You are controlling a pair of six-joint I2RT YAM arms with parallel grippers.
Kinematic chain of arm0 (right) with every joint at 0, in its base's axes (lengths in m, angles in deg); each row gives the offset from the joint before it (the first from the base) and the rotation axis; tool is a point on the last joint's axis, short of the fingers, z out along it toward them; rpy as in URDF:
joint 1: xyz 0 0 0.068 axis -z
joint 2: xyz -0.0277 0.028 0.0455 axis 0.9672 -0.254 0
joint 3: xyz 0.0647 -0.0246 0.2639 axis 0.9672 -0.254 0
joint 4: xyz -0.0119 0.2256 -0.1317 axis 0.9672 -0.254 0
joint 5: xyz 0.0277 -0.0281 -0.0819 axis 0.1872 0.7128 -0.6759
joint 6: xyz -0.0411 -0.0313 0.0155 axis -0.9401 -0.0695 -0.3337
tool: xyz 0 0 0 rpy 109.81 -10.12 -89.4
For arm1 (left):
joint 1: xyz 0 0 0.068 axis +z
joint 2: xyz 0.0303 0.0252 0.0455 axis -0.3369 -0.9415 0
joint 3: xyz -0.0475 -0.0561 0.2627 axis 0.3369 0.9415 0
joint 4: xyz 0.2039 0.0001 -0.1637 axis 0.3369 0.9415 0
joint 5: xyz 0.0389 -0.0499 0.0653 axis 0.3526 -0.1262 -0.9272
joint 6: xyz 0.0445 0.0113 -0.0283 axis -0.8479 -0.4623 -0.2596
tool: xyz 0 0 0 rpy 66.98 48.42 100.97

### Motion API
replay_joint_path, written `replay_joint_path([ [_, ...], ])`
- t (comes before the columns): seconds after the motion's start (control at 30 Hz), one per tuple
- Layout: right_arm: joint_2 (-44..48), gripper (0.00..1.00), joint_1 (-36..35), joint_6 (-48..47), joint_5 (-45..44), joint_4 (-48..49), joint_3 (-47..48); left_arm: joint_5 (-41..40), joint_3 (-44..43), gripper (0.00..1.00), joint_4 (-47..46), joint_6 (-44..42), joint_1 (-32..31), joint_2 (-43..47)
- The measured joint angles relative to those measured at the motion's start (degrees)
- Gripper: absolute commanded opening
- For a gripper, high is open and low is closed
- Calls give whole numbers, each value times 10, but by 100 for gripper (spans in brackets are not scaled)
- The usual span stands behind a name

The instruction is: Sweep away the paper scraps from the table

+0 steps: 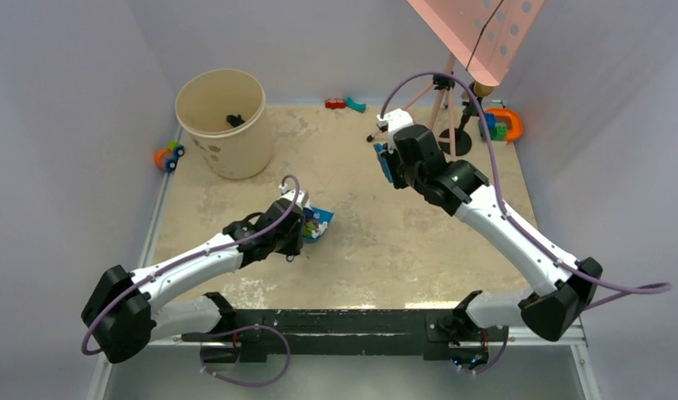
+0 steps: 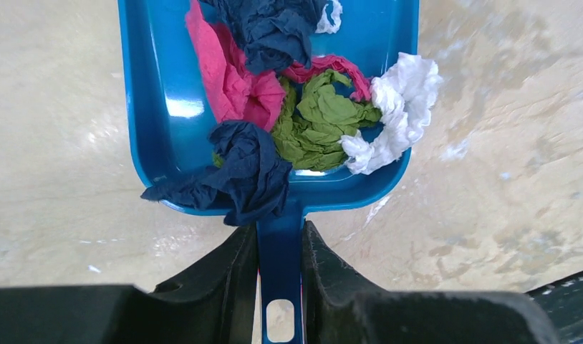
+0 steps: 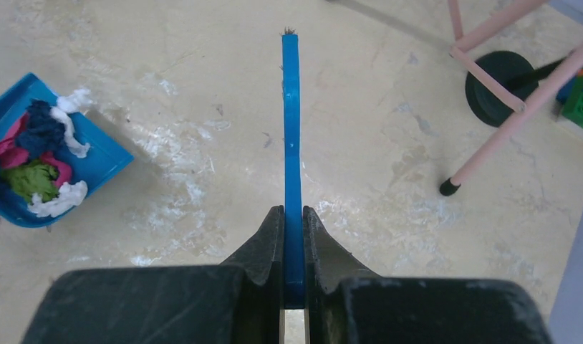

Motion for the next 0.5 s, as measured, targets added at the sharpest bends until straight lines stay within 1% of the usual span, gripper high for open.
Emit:
replay_joint_path([
  [0.1, 41, 0, 2, 26, -18, 21, -43, -14, -56, 0, 58, 0, 0, 15],
  [0.27, 81, 0, 3, 48, -30, 31, -78, -24, -181, 0, 135, -10, 10, 22],
  [0.5, 128, 0, 3, 59, -29, 40, -119, -15, -363, 0, 242, -21, 61, -9],
])
